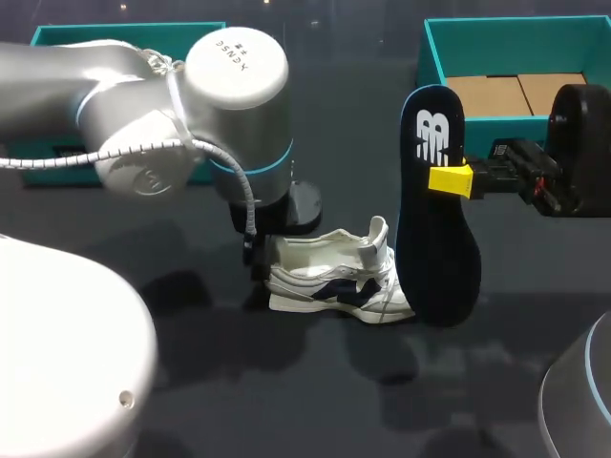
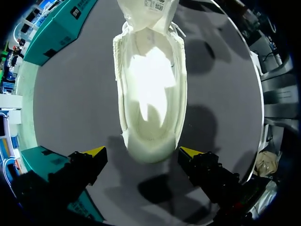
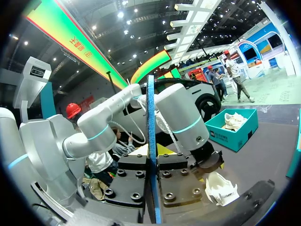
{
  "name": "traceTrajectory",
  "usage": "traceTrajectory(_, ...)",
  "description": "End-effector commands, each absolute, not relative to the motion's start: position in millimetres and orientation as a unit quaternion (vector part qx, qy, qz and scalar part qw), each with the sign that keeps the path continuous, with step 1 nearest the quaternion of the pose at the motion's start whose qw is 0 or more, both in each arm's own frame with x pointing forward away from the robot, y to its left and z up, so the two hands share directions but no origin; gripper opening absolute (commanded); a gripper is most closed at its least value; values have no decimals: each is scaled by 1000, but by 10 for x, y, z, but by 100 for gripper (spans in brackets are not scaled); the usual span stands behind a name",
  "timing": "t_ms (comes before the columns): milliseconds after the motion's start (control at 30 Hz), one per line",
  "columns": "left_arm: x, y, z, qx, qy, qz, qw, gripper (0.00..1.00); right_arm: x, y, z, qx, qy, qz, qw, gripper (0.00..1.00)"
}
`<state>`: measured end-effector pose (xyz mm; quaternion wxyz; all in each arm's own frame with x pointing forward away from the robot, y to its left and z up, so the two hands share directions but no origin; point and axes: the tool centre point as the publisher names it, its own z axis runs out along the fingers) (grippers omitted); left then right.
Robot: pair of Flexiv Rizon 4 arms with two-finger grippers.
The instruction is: Take the shoe out of the shoebox, open the shoe tongue, remove and reinsert the insole, then place the shoe into the shoebox
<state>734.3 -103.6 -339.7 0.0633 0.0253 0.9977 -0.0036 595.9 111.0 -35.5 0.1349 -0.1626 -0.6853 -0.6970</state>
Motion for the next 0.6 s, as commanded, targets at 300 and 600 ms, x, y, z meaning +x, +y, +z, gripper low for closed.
traceTrajectory(300,7458,-1245,-2991,74,995,-54,47,100,5857,1084,-353,-194,-688,-691,104,0)
traceTrajectory(600,7647,-1517,-2965,88,991,-101,-11,100,5857,1084,-353,-194,-688,-691,104,0)
